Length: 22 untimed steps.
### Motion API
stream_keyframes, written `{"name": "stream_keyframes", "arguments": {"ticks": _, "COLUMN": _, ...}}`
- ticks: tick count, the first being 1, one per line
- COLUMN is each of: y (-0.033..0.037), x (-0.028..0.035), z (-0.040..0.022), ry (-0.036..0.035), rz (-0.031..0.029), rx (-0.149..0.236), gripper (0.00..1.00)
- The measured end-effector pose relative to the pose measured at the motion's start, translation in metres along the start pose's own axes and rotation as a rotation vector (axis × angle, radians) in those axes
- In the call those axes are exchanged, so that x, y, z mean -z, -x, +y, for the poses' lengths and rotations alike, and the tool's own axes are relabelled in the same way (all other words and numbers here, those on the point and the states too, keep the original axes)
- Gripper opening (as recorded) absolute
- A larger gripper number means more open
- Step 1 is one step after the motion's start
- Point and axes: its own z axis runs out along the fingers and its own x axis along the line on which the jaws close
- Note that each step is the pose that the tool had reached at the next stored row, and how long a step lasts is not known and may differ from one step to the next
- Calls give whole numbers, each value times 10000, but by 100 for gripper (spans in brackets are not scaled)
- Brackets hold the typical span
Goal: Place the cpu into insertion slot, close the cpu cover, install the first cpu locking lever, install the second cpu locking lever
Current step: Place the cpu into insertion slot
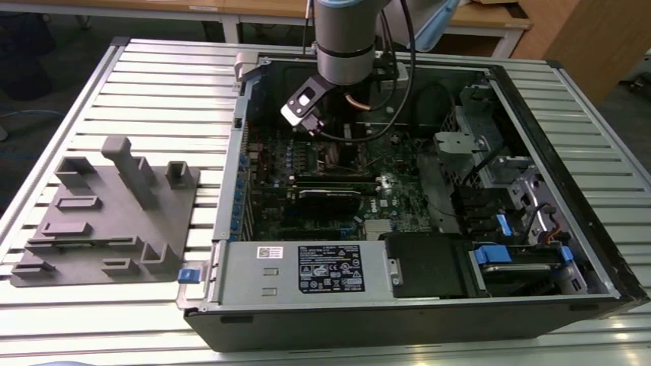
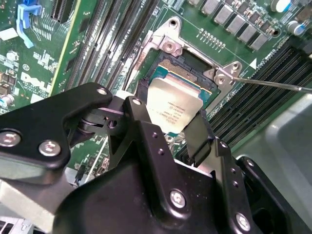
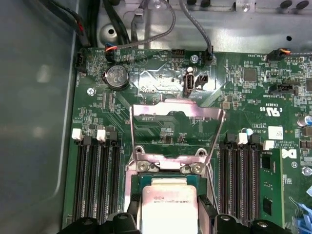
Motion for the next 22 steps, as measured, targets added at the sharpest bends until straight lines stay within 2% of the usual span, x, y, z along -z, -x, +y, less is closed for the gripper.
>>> {"name": "stream_keyframes", "arguments": {"ticks": 3, "y": -2, "x": -3, "z": -33, "ry": 11, "rz": 3, "rx": 0, "gripper": 54}}
{"name": "stream_keyframes", "arguments": {"ticks": 7, "y": -1, "x": -30, "z": -37, "ry": 11, "rz": -9, "rx": -93, "gripper": 54}}
{"name": "stream_keyframes", "arguments": {"ticks": 22, "y": -1, "x": -55, "z": -40, "ry": 10, "rz": -17, "rx": -158, "gripper": 54}}
